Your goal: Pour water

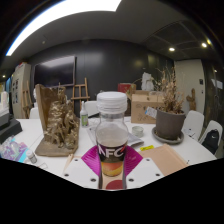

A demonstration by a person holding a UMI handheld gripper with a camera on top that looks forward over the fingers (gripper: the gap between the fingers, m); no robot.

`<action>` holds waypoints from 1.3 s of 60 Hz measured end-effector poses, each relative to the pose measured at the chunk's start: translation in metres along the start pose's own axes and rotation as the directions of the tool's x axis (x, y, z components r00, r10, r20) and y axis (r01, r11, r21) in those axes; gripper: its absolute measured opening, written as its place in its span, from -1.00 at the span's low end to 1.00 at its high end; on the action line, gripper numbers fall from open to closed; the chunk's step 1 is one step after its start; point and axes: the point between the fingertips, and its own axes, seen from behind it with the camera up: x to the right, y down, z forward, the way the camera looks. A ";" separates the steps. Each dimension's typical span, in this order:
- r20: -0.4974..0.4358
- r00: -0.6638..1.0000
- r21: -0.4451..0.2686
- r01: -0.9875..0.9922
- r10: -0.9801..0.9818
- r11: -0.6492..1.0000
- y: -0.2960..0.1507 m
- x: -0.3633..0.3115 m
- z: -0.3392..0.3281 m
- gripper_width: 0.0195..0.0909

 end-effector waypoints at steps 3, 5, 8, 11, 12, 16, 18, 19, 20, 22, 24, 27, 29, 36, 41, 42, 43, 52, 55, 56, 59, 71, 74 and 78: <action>-0.016 1.000 -0.031 0.025 -0.025 0.999 0.022 0.011 0.006 -0.82; -0.018 0.999 -0.056 0.033 -0.034 0.998 0.037 0.015 0.010 -0.82; -0.024 0.999 -0.080 0.040 -0.042 0.996 0.060 0.019 0.017 -0.82; -0.026 0.998 -0.108 0.048 -0.051 0.993 0.079 0.022 0.022 -0.81; -0.025 0.998 -0.118 0.050 -0.053 0.992 0.085 0.022 0.023 -0.82; -0.018 0.999 -0.140 0.047 -0.051 0.989 0.103 0.020 0.031 -0.82; -0.013 0.999 -0.149 0.048 -0.051 0.988 0.110 0.019 0.032 -0.82; -0.012 0.999 -0.152 0.050 -0.052 0.987 0.113 0.018 0.032 -0.82; -0.012 0.999 -0.155 0.051 -0.053 0.987 0.115 0.018 0.033 -0.82; -0.009 0.998 -0.164 0.055 -0.057 0.985 0.122 0.017 0.034 -0.82; -0.011 0.998 -0.174 0.056 -0.059 0.983 0.128 0.016 0.034 -0.81; -0.020 0.998 -0.160 0.050 -0.054 0.986 0.126 0.016 0.035 -0.81; -0.023 0.999 -0.159 0.044 -0.048 0.986 0.125 0.016 0.035 -0.81; -0.035 0.999 -0.173 -0.005 -0.001 0.985 0.126 0.018 0.034 -0.59; -0.023 1.000 -0.200 0.003 -0.008 0.980 0.129 0.018 0.031 -0.34; -0.023 1.000 -0.211 0.006 -0.011 0.978 0.130 0.017 0.031 -0.24; -0.018 1.000 -0.220 0.011 -0.015 0.975 0.130 0.017 0.029 -0.06; -0.009 1.000 -0.244 0.010 -0.013 0.970 0.111 0.015 -0.007 0.85; -0.011 1.000 -0.260 -0.003 0.000 0.966 0.103 0.016 -0.029 0.89; -0.012 1.000 -0.265 -0.008 0.005 0.964 0.100 0.016 -0.036 0.88; -0.020 1.000 -0.290 -0.021 0.015 0.957 0.093 0.017 -0.062 0.87; -0.026 0.999 -0.354 -0.028 0.020 0.935 0.065 0.018 -0.160 0.87; -0.034 0.999 -0.352 -0.021 0.010 0.936 0.060 0.020 -0.178 0.86; -0.042 0.999 -0.350 -0.030 0.016 0.936 0.055 0.023 -0.195 0.88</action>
